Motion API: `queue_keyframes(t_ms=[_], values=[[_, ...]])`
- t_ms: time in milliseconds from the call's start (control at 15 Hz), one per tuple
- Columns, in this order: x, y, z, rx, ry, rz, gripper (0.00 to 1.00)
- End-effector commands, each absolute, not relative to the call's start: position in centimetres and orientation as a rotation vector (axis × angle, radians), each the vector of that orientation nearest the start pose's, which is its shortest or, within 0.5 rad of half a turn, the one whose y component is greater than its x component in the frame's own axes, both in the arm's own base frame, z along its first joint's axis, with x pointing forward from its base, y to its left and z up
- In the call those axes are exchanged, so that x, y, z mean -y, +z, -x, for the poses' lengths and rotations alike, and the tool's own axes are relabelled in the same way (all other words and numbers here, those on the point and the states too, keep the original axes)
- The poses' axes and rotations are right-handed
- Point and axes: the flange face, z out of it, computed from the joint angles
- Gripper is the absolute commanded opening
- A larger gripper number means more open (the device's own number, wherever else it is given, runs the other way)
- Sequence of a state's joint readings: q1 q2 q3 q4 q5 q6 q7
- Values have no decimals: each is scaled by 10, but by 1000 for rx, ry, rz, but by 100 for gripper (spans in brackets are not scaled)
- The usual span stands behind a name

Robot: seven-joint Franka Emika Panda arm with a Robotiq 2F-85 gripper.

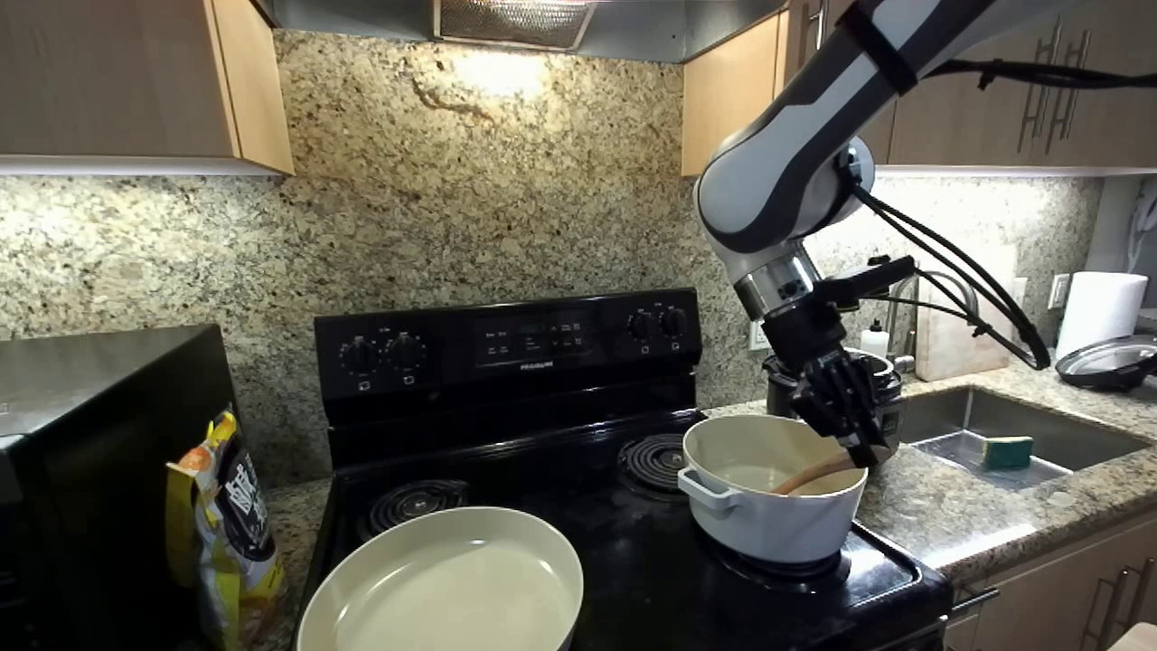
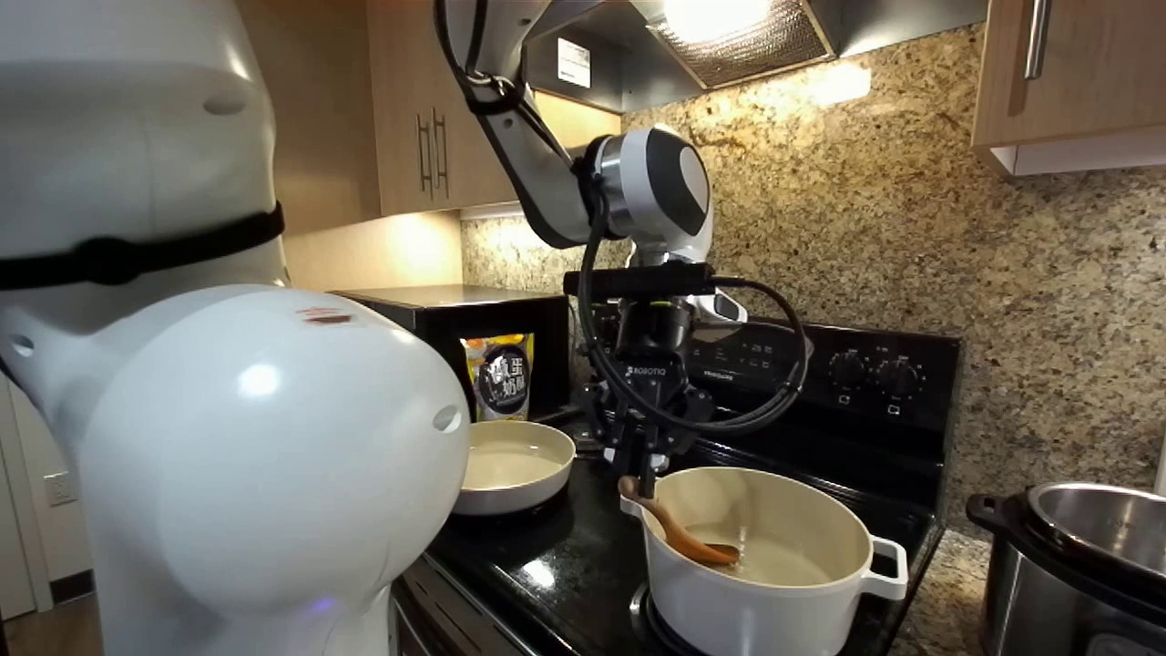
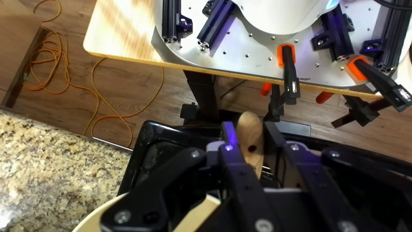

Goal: Use the cooking stick to stir the pot

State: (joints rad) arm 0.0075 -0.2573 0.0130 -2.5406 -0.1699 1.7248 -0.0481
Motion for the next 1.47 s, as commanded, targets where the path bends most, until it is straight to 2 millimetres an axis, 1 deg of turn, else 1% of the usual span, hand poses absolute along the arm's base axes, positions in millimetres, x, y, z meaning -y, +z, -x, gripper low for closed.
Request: queue_keyframes(t_ms=[0, 133, 400, 733, 867, 933, 1067, 1267, 1400], values=[[11, 327, -376, 158, 863, 3164, 6], [21, 326, -380, 118, 851, 3156, 6], [40, 327, -380, 38, 852, 3148, 6], [71, 332, -372, -91, 843, 3118, 6], [78, 331, -367, -118, 861, 3102, 6], [79, 331, -365, -123, 874, 3094, 6], [72, 333, -359, -67, 896, 3080, 6], [52, 342, -356, 31, 908, 3092, 6], [39, 346, -360, 83, 913, 3100, 6]])
